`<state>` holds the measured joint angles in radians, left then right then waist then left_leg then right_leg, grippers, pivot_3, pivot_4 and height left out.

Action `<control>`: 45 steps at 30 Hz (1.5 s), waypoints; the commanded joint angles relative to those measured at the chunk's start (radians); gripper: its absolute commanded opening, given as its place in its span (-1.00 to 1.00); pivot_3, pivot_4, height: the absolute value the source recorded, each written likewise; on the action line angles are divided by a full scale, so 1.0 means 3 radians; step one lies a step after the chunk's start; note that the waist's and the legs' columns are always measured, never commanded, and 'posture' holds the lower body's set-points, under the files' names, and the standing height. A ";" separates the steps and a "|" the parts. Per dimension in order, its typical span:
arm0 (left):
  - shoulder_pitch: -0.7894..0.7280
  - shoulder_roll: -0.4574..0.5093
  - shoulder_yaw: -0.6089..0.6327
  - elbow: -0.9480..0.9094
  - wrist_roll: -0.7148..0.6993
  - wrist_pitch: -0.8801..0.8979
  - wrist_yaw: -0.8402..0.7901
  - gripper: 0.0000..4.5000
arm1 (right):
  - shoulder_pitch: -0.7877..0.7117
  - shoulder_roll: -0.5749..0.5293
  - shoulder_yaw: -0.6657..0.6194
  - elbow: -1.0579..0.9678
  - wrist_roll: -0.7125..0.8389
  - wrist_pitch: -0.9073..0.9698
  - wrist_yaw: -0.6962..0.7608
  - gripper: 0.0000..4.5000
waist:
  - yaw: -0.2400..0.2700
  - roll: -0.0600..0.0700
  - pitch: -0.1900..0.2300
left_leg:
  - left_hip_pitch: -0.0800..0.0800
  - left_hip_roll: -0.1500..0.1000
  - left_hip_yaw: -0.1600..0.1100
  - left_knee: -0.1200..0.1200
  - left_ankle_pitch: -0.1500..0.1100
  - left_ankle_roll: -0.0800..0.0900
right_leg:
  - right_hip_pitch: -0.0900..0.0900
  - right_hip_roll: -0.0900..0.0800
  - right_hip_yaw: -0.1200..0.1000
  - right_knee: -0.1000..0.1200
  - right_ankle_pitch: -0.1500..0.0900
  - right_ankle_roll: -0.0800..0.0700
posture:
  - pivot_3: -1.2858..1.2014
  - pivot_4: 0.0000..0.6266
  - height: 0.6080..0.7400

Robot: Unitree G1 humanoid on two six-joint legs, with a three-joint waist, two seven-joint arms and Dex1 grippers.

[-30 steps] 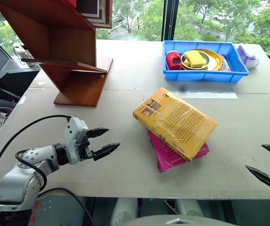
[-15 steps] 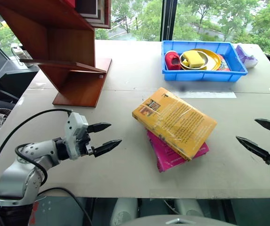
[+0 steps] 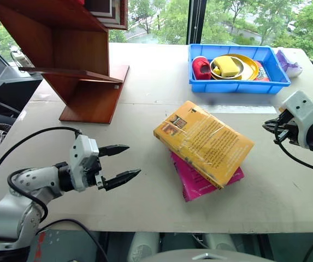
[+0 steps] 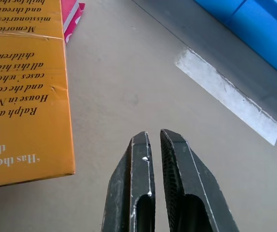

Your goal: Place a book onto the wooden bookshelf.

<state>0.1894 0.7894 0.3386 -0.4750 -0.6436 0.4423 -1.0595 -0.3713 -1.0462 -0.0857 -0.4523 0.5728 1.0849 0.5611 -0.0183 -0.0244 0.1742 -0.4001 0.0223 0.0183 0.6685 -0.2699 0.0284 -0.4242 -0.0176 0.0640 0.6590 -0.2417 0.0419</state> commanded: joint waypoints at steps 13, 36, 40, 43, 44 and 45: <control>0.0149 -0.0029 0.0104 -0.0279 -0.0116 -0.0101 0.0058 1.00 | -0.0445 0.0277 0.0805 0.0552 -0.0635 -0.0386 0.0232 -0.95 | -0.0002 -0.0001 -0.0001 | 0.0004 -0.0001 0.0002 0.0006 0.0000 0.0000 | 0.0002 0.0006 0.0001 0.0007 0.0000 -0.0001 | 0.03 -0.52 1.00; 0.0159 0.0031 0.0052 -0.0341 -0.0176 0.0012 0.0151 1.00 | -0.0457 0.0976 0.0997 -0.0251 -0.0629 0.0182 0.0038 -0.95 | 0.0001 -0.0001 -0.0001 | 0.0004 0.0000 -0.0003 0.0006 0.0000 0.0000 | 0.0003 0.0005 -0.0005 0.0009 0.0001 0.0000 | 0.03 -0.52 1.00; 0.0204 0.0034 0.0083 -0.0291 -0.0166 -0.0025 0.0078 1.00 | -0.0470 0.1082 0.1014 -0.0307 -0.0638 0.0238 -0.0034 -0.95 | -0.0003 -0.0001 -0.0001 | 0.0004 -0.0001 -0.0002 0.0006 0.0000 0.0000 | 0.0003 0.0006 -0.0004 0.0009 0.0001 0.0000 | 0.03 -0.52 1.00; 0.0252 0.0020 0.0130 -0.0225 -0.0169 -0.0010 0.0076 1.00 | -0.0358 0.1027 0.0902 -0.0286 -0.0693 0.0121 -0.0039 -0.95 | 0.0000 -0.0001 -0.0001 | 0.0004 -0.0001 -0.0003 0.0006 0.0000 0.0000 | 0.0003 0.0006 -0.0004 0.0009 0.0001 0.0000 | 0.03 -0.52 1.00; 0.0260 0.0008 0.0151 -0.0204 -0.0201 0.0040 0.0115 1.00 | -0.0296 0.1004 0.0805 -0.0277 -0.0697 0.0039 -0.0029 -0.95 | 0.0004 -0.0001 -0.0001 | 0.0004 -0.0001 -0.0003 0.0006 0.0000 0.0000 | 0.0003 0.0005 -0.0005 0.0009 0.0001 0.0000 | 0.03 -0.52 1.00; 0.0254 -0.0004 0.0170 -0.0182 -0.0256 0.0129 0.0184 1.00 | -0.0211 0.0982 0.0663 -0.0279 -0.0683 -0.0073 0.0000 -0.95 | 0.0015 -0.0001 -0.0001 | 0.0004 -0.0001 -0.0004 0.0006 0.0000 0.0000 | 0.0003 0.0005 -0.0005 0.0009 0.0001 0.0000 | 0.03 -0.52 1.00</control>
<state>0.2631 0.7911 0.3530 -0.5281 -0.6918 0.4631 -1.0198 -0.4468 -0.7339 0.1876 -0.5096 0.3751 1.1102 0.5601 -0.0138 -0.0247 0.1739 -0.3992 0.0219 0.0166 0.6702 -0.2698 0.0285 -0.4234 -0.0160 0.0615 0.6613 -0.2415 0.0418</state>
